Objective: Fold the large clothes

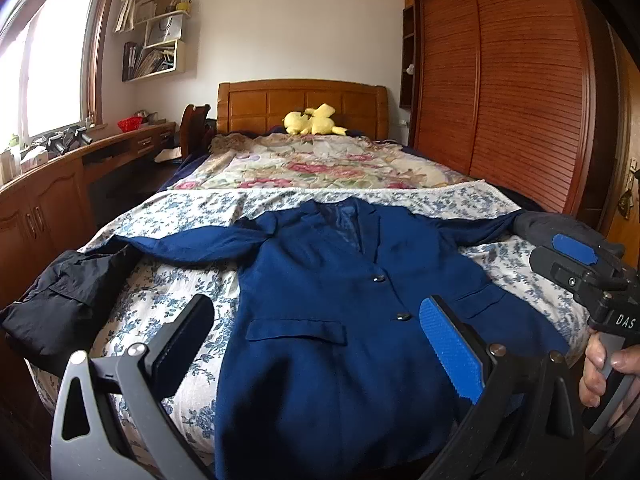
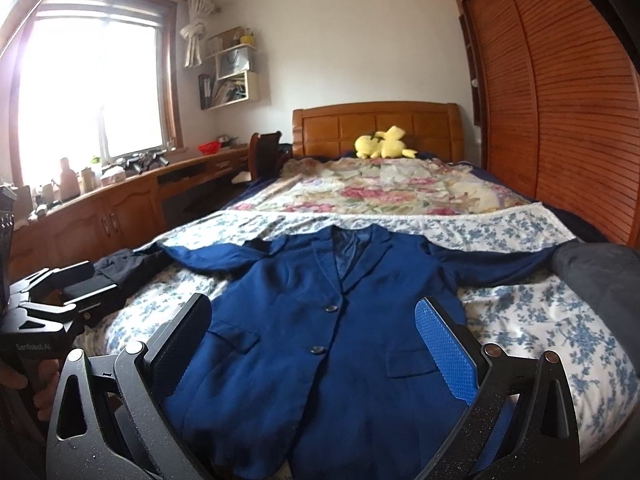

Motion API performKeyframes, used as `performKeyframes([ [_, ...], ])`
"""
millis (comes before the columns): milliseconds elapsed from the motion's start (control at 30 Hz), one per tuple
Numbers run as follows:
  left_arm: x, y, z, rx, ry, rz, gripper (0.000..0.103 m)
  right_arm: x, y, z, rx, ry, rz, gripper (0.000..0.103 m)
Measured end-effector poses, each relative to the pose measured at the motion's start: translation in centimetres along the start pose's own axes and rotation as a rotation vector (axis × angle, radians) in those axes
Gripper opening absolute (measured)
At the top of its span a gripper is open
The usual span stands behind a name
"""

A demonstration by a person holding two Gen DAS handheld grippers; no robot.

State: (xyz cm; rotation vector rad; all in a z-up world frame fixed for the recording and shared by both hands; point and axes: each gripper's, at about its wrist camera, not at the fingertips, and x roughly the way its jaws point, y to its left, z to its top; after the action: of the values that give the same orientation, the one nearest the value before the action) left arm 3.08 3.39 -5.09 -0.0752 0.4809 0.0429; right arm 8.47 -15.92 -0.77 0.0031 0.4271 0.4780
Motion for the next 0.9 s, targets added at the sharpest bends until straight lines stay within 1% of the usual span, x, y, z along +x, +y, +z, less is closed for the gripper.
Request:
performKeyframes([
  [267, 3.0, 2.0, -0.7, -0.017, 0.028, 0.009, 0.103, 4.1, -0.1, -0.1, -0.002, 0.028, 0.025, 0.103],
  [533, 6.3, 4.4, -1.2, -0.043, 0.074, 0.021, 0.103, 8.2, -0.5, 0.1, -0.005, 0.043, 0.036, 0.103],
  [700, 8.7, 7.1, -1.2, -0.053, 0.098, 0.033, 0.103, 11.3, -0.4, 0.1, -0.019, 0.059, 0.062, 0.103],
  [900, 11.7, 11.2, -0.3, -0.073, 0.123, 0.068, 0.103, 16.6, 0.4, -0.3, -0.051, 0.091, 0.115, 0.103],
])
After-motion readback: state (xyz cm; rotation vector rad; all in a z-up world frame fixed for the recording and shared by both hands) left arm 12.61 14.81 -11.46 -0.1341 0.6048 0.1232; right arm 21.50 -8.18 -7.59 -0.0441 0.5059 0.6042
